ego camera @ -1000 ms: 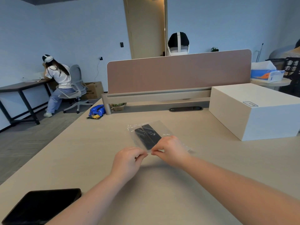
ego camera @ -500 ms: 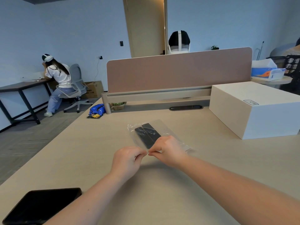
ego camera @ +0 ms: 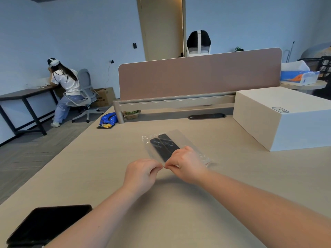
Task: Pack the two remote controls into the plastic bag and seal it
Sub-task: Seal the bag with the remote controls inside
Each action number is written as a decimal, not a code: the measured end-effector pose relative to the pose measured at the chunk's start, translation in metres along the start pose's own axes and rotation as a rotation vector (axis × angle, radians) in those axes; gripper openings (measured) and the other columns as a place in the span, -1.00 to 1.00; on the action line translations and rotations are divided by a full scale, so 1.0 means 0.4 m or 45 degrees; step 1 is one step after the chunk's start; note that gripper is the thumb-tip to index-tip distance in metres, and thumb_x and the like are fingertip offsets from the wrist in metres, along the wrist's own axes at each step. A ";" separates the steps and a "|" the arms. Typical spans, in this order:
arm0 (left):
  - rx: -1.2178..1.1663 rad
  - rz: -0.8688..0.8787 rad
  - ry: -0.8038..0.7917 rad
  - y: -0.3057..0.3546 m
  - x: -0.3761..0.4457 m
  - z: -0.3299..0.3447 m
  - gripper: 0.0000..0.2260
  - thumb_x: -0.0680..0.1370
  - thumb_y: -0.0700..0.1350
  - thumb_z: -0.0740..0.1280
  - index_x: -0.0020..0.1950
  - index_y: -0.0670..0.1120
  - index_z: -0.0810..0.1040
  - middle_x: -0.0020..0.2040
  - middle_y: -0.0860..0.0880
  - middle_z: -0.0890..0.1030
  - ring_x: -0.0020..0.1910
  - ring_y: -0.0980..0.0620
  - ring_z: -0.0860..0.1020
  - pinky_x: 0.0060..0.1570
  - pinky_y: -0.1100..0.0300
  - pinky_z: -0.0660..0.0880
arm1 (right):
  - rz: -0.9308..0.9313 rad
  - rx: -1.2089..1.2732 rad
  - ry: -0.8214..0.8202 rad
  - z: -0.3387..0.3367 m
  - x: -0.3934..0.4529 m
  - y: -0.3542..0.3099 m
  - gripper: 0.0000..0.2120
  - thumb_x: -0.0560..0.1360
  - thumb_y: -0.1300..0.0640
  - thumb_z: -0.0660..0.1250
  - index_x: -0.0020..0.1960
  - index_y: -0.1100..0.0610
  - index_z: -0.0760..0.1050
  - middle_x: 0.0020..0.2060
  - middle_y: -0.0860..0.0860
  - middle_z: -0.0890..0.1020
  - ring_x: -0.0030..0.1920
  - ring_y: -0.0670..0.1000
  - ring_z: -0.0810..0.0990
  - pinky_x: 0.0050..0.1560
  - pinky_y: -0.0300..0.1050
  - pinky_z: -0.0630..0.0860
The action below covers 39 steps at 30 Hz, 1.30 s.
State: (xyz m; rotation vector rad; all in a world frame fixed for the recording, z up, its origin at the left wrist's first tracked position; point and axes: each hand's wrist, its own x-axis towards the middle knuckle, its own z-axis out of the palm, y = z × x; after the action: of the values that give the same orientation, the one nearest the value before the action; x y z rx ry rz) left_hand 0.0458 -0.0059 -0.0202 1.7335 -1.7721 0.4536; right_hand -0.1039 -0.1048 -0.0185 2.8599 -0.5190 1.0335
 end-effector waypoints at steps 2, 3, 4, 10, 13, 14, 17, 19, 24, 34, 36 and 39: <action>0.064 0.045 -0.020 -0.002 0.000 0.000 -0.76 0.39 0.03 0.18 -0.29 0.06 0.64 -0.35 0.17 0.68 -0.34 0.12 0.62 -0.45 0.37 0.49 | -0.065 -0.118 -0.008 0.001 -0.002 0.005 -0.85 0.35 0.06 0.36 -0.38 -0.01 0.61 -0.50 -0.09 0.63 -0.34 -0.03 0.62 -0.26 -0.21 0.24; 0.086 0.054 -0.026 -0.001 -0.001 -0.001 -0.78 0.39 0.02 0.20 -0.30 0.06 0.63 -0.36 0.18 0.68 -0.35 0.14 0.61 -0.46 0.37 0.46 | -0.098 -0.172 -0.013 0.002 -0.005 0.007 -0.84 0.36 0.06 0.36 -0.39 0.00 0.59 -0.51 -0.10 0.62 -0.34 -0.04 0.61 -0.28 -0.20 0.28; 0.101 0.058 -0.033 0.000 -0.001 0.000 -0.80 0.39 0.02 0.23 -0.30 0.06 0.63 -0.36 0.19 0.67 -0.35 0.16 0.60 -0.47 0.36 0.44 | -0.129 -0.206 -0.022 0.001 -0.010 0.009 -0.83 0.36 0.08 0.38 -0.40 0.01 0.57 -0.51 -0.10 0.62 -0.33 -0.03 0.60 -0.28 -0.20 0.35; 0.099 0.066 -0.022 0.002 -0.005 0.000 -0.74 0.40 0.05 0.16 -0.31 0.05 0.63 -0.37 0.18 0.67 -0.35 0.14 0.60 -0.47 0.37 0.43 | -0.146 -0.395 -0.127 -0.028 -0.049 0.065 -0.84 0.27 0.24 0.45 -0.39 0.06 0.51 -0.48 -0.09 0.61 -0.28 0.02 0.62 -0.25 -0.13 0.42; 0.097 0.068 -0.012 0.008 -0.004 -0.002 -0.76 0.39 0.04 0.18 -0.32 0.05 0.62 -0.39 0.18 0.66 -0.37 0.15 0.58 -0.48 0.34 0.40 | -0.078 -0.491 -0.161 -0.055 -0.074 0.103 -0.83 0.33 0.21 0.41 -0.40 0.06 0.50 -0.49 -0.08 0.61 -0.30 0.02 0.61 -0.26 -0.11 0.38; 0.099 0.070 -0.011 0.011 -0.003 -0.002 -0.75 0.39 0.04 0.17 -0.32 0.05 0.62 -0.40 0.18 0.66 -0.37 0.15 0.58 -0.48 0.32 0.40 | -0.055 -0.507 -0.184 -0.064 -0.082 0.112 -0.83 0.32 0.22 0.41 -0.41 0.07 0.50 -0.50 -0.08 0.60 -0.30 0.02 0.61 -0.29 -0.12 0.42; 0.089 0.066 -0.021 0.014 -0.002 -0.001 -0.73 0.40 0.05 0.15 -0.32 0.04 0.62 -0.40 0.17 0.65 -0.37 0.13 0.59 -0.49 0.36 0.41 | 0.034 -0.566 -0.272 -0.087 -0.104 0.138 -0.79 0.21 0.27 0.49 -0.43 0.07 0.48 -0.53 -0.08 0.58 -0.32 0.03 0.60 -0.33 -0.14 0.46; 0.084 0.062 -0.024 0.010 -0.005 -0.002 -0.73 0.40 0.05 0.15 -0.33 0.03 0.61 -0.41 0.16 0.65 -0.38 0.11 0.58 -0.48 0.38 0.42 | 0.091 -0.636 -0.347 -0.097 -0.122 0.161 -0.76 0.13 0.29 0.51 -0.44 0.07 0.47 -0.54 -0.07 0.56 -0.34 0.02 0.59 -0.31 -0.13 0.40; 0.106 0.025 -0.061 -0.006 -0.023 -0.011 -0.70 0.40 0.08 0.13 -0.33 0.03 0.61 -0.39 0.17 0.65 -0.37 0.11 0.60 -0.46 0.32 0.44 | 0.295 -0.702 -0.493 -0.120 -0.179 0.218 -0.68 -0.06 0.32 0.54 -0.46 0.04 0.48 -0.58 -0.07 0.54 -0.41 0.00 0.58 -0.30 -0.13 0.27; 0.018 0.068 -0.212 -0.019 -0.042 0.000 -0.68 0.42 0.13 0.14 -0.27 0.04 0.64 -0.34 0.11 0.67 -0.32 0.05 0.63 -0.39 0.23 0.58 | 0.283 -0.596 -0.538 -0.123 -0.206 0.226 -0.84 0.26 0.28 0.45 -0.23 0.06 0.58 -0.33 -0.01 0.67 -0.16 0.04 0.65 -0.23 -0.12 0.51; -0.001 0.141 -0.257 -0.022 -0.049 -0.009 -0.64 0.43 0.23 0.16 -0.22 0.06 0.65 -0.31 0.12 0.68 -0.28 0.07 0.63 -0.35 0.27 0.58 | 0.396 -0.541 -0.601 -0.141 -0.202 0.216 -0.62 0.44 0.33 0.21 0.19 0.02 0.47 0.05 -0.04 0.64 0.17 0.05 0.51 0.06 -0.06 0.45; -0.104 0.112 -0.271 -0.022 -0.054 -0.033 -0.44 0.42 0.43 0.03 -0.05 0.08 0.63 -0.21 0.18 0.65 -0.22 0.19 0.57 -0.29 0.33 0.52 | 0.749 -0.360 -0.588 -0.165 -0.184 0.205 -0.49 0.49 0.32 0.14 0.38 -0.03 0.29 0.22 0.00 0.53 0.24 0.06 0.46 0.15 -0.06 0.47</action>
State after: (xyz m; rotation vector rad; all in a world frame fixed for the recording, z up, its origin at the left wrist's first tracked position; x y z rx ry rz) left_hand 0.0559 0.0184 -0.0255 1.7039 -1.9936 0.2359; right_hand -0.2242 -0.1494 -0.0187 2.7201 -1.4667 0.2644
